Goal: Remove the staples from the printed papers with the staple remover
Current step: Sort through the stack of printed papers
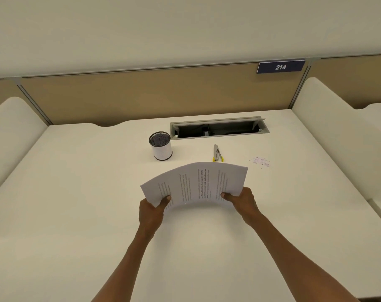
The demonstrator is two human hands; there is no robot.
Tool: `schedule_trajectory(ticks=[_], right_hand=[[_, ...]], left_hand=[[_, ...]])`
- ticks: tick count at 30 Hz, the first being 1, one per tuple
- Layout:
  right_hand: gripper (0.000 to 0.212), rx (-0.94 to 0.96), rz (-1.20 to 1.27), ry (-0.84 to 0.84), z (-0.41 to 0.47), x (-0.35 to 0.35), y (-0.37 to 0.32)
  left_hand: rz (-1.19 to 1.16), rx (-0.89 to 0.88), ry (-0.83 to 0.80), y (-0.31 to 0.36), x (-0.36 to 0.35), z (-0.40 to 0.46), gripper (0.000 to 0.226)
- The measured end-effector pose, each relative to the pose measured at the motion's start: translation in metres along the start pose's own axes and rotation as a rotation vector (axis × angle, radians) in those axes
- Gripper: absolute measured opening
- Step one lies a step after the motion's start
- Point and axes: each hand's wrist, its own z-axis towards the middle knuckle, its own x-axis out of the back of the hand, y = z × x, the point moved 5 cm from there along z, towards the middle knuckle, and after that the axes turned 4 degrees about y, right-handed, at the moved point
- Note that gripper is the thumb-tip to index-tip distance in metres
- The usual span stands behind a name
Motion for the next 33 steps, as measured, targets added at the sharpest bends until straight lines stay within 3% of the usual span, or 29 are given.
schedule_trajectory(ticks=[8, 15, 17, 20, 22, 26, 28, 31, 33], right_hand=[[0.034, -0.004, -0.057, 0.059, 0.015, 0.013, -0.025], [0.086, -0.277, 0.092, 0.21, 0.002, 0.006, -0.005], [0.081, -0.375, 0.23, 0.126, -0.01, -0.012, 0.006], [0.049, -0.396, 0.473, -0.039, -0.025, -0.042, 0.005], [0.031, -0.339, 0.56, -0.011, -0.026, -0.052, -0.001], [0.025, -0.137, 0.377, 0.103, -0.017, -0.047, -0.021], [0.027, -0.031, 0.267, 0.132, -0.015, -0.038, -0.032], [0.032, 0.082, 0.126, 0.127, -0.012, -0.023, -0.046], [0.033, 0.116, 0.082, 0.082, -0.01, -0.017, -0.05]], left_hand=[[-0.012, 0.067, -0.104, -0.002, 0.008, 0.01, 0.032], [-0.226, 0.256, -0.068, -0.019, -0.002, -0.004, 0.043], [-0.327, 0.308, -0.061, -0.021, -0.012, -0.01, 0.047], [-0.408, 0.38, -0.045, -0.022, -0.027, -0.019, 0.047], [-0.442, 0.412, -0.055, -0.021, -0.038, -0.024, 0.045], [-0.559, 0.483, -0.084, -0.02, -0.05, -0.031, 0.044], [-0.568, 0.475, -0.007, -0.016, -0.041, -0.029, 0.047], [-0.335, 0.383, 0.206, -0.005, -0.014, -0.016, 0.087], [-0.145, 0.254, 0.239, 0.008, 0.0, 0.0, 0.108]])
